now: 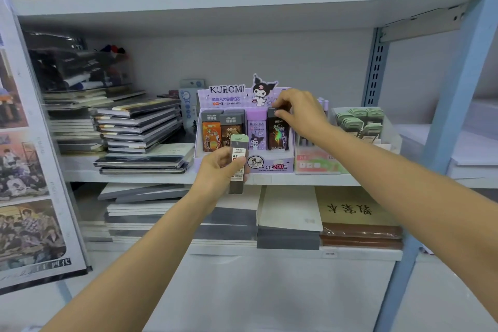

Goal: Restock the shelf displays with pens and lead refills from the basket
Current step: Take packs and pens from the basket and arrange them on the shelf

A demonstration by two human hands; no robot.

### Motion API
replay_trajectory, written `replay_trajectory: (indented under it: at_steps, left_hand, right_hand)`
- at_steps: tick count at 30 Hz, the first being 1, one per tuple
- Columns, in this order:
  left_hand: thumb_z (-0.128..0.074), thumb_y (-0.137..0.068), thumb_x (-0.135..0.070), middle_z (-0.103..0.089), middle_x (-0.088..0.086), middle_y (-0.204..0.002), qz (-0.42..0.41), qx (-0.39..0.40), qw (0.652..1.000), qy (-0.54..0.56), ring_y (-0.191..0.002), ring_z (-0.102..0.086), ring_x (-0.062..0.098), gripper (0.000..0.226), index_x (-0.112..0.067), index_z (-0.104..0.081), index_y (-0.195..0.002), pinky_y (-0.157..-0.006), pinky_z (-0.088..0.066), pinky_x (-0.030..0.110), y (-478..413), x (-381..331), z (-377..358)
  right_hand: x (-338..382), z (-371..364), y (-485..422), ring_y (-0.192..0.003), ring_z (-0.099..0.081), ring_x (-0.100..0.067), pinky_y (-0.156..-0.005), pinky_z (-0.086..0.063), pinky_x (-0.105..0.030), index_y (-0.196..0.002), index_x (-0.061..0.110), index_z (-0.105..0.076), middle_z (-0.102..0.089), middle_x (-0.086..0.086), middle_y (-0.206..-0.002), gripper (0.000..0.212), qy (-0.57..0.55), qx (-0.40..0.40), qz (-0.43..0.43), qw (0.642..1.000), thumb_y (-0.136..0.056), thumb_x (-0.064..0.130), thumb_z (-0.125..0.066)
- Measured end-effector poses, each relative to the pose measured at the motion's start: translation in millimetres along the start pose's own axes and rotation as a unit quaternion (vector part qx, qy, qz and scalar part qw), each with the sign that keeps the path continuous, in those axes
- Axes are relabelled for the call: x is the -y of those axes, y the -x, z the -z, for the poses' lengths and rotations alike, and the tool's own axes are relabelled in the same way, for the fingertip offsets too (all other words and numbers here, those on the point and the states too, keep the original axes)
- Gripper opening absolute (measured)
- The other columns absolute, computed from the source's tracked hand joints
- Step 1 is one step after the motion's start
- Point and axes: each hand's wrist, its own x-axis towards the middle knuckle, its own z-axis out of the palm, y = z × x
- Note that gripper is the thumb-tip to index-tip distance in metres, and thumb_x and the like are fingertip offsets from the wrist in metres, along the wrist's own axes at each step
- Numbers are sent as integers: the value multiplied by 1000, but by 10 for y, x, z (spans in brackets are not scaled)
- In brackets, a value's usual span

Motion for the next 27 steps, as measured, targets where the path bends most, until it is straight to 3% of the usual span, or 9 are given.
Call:
replay_trajectory:
  at_steps: [4, 8, 11, 14, 17, 19, 21, 24, 27]
  left_hand:
    - [-61, -93, -9, -72, 3, -93, 2, -8, 1000, 3, -77, -69, 17, 13, -13, -68, -103, -76, -58, 39, 7, -43, -12]
    - [-62, -92, -11, -70, 15, -100, 1, -11, 1000, 2, -75, -69, 17, 14, -13, -69, -105, -67, -59, 30, 75, -108, -69]
    - [-63, -92, -11, -71, 14, -95, -23, 1, 1000, 4, -76, -69, 18, 14, -16, -71, -102, -72, -59, 33, 99, -185, -174]
    - [-69, -87, -11, -71, 12, -88, -53, 15, 998, -8, -77, -70, 21, 12, -14, -71, -99, -70, -57, 34, 115, -278, -381]
    - [-75, -82, -12, -70, 21, -92, -46, -3, 999, -5, -80, -70, 34, 24, -11, -61, -102, -74, -57, 43, 140, -328, -648]
    - [-75, -82, -16, -70, 15, -95, -49, -10, 999, -13, -82, -70, 26, 31, -14, -55, -105, -72, -55, 37, 159, -342, -810]
    - [-71, -86, -19, -67, 4, -102, -93, -3, 994, -50, -89, -65, 13, 32, -15, -52, -111, -72, -53, 23, 171, -344, -957]
    - [-61, -92, -19, -59, -5, -110, -193, 12, 965, -178, -99, -57, 7, 23, -16, -53, -113, -84, -47, 21, 175, -335, -1146]
    - [-57, -93, -20, -55, -6, -124, -281, 59, 900, -329, -117, -48, 10, 28, -18, -54, -120, -101, -38, 28, 135, -305, -1353]
  right_hand:
    - [-11, 11, -20, -105, -51, -24, -86, -44, -38, -103, 16, -73, -54, -6, -109, 16, 43, 17, 23, 999, -89, 21, -68]
    - [7, 156, 21, -117, -41, -24, -97, -35, -37, -122, 20, -66, -48, -8, -120, 31, 90, 73, 29, 993, -93, 33, -60]
    - [115, 332, 212, -114, -49, -14, -97, -40, -26, -127, 21, -60, -51, -1, -124, 37, -63, 66, 39, 995, -94, 38, -57]
    - [263, 481, 509, -92, -62, -5, -75, -49, -14, -122, 19, -64, -66, 6, -107, 35, -224, 125, 37, 966, -91, 35, -64]
    - [205, 605, 720, -84, -66, -15, -76, -55, -26, -110, 9, -69, -70, 1, -95, 23, -245, 111, 35, 962, -90, 19, -68]
    - [78, 774, 785, -82, -66, -20, -75, -56, -32, -106, 6, -69, -69, -3, -90, 18, -263, 98, 27, 959, -91, 15, -66]
    - [-114, 991, 821, -84, -65, -23, -71, -56, -31, -103, 10, -65, -67, -4, -91, 12, -231, 79, 27, 969, -94, 16, -61]
    - [-492, 1326, 859, -84, -61, -14, -64, -53, -23, -97, 22, -59, -61, 5, -91, 7, -183, 42, 6, 982, -98, 18, -53]
    - [-861, 1577, 876, -81, -60, -19, -63, -52, -28, -97, 18, -59, -59, 5, -88, 7, -130, -5, -25, 991, -97, 15, -53]
